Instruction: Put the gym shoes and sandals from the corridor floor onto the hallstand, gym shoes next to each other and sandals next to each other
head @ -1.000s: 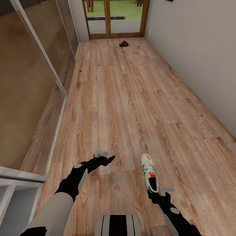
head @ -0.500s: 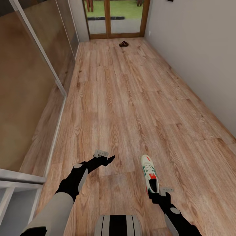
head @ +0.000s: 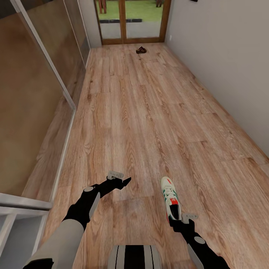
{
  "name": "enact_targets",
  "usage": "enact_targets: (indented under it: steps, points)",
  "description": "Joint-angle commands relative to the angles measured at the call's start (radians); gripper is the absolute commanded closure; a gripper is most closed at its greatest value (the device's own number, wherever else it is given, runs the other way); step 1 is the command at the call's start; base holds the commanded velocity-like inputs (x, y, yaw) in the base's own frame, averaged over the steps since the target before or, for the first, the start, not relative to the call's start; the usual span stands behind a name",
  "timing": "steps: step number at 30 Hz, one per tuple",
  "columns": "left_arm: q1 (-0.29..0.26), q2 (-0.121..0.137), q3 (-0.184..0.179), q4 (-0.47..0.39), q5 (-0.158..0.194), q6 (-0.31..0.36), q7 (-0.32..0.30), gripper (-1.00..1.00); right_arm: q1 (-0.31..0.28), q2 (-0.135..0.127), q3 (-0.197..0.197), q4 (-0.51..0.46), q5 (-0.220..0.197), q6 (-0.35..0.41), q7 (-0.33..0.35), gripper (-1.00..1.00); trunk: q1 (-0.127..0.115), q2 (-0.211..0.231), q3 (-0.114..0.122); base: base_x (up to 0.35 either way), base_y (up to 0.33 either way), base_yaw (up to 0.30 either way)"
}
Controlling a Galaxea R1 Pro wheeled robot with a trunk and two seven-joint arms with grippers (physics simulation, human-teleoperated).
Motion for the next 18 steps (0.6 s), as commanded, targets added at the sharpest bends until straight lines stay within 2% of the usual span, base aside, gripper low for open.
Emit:
enact_targets:
  steps: [1,6,7,18]
  points:
    - [0.0,-0.002,0.008,-0.002,-0.009,0.007,-0.009,-1.0,0.0,-0.001,0.006,0.001,-0.011,-0.004,0.001,-1.0,0.0,0.0,-0.001,0.033,0.0,0.0]
    - [0.0,-0.001,0.008,-0.002,-0.009,0.004,-0.009,-1.0,0.0,-0.001,0.007,0.001,-0.011,-0.004,0.001,-1.0,0.0,0.0,-0.001,0.017,0.0,0.0]
    - [0.0,-0.002,0.008,-0.002,-0.009,0.004,-0.009,-1.0,0.0,-0.001,0.007,0.001,-0.011,-0.004,0.001,1.0,0.0,0.0,-0.001,0.007,0.0,0.0]
    - [0.0,-0.002,0.008,-0.002,-0.009,0.001,-0.009,-1.0,0.0,-0.001,0.013,0.001,-0.011,-0.004,0.002,1.0,0.0,0.0,-0.001,0.001,0.0,0.0]
